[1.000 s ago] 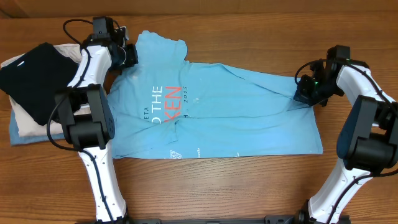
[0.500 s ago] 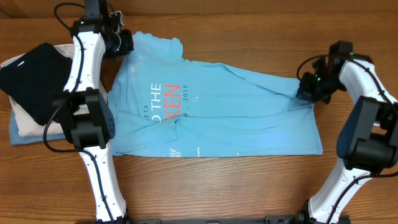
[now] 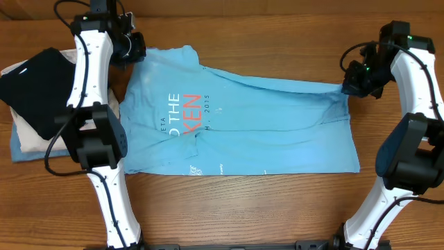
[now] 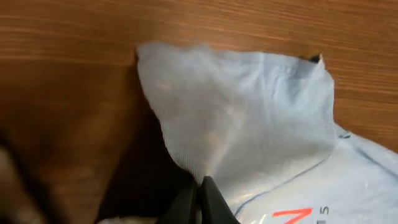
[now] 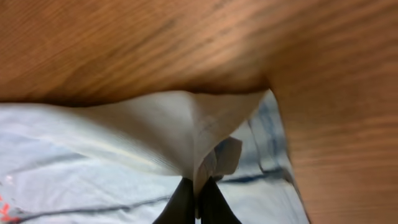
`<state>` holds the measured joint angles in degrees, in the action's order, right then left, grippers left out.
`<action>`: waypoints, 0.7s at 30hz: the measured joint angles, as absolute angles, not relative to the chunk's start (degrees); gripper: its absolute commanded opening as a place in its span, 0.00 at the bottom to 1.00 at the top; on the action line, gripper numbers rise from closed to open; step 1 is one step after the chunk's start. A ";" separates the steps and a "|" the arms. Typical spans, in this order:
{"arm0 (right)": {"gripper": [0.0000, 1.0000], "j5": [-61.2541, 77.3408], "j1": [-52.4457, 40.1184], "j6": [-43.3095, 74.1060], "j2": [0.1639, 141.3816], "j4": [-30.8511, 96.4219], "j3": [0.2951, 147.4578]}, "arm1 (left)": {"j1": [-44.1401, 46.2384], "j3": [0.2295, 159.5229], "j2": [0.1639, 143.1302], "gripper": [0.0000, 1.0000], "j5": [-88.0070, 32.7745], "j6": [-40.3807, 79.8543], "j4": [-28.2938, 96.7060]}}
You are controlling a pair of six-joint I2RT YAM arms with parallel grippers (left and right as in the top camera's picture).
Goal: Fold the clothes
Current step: 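Lift the top edge with both grippers and fold it down over the bottom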
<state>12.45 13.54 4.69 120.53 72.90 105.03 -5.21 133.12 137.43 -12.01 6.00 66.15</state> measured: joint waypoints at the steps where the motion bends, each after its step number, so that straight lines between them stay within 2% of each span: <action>1: 0.04 11.88 13.54 4.67 120.53 73.76 105.45 | -5.10 133.14 136.92 0.04 -11.31 5.98 66.85; 21: 0.04 7.49 20.14 4.67 120.53 87.33 111.39 | -4.86 133.62 132.20 0.04 -1.28 9.04 91.50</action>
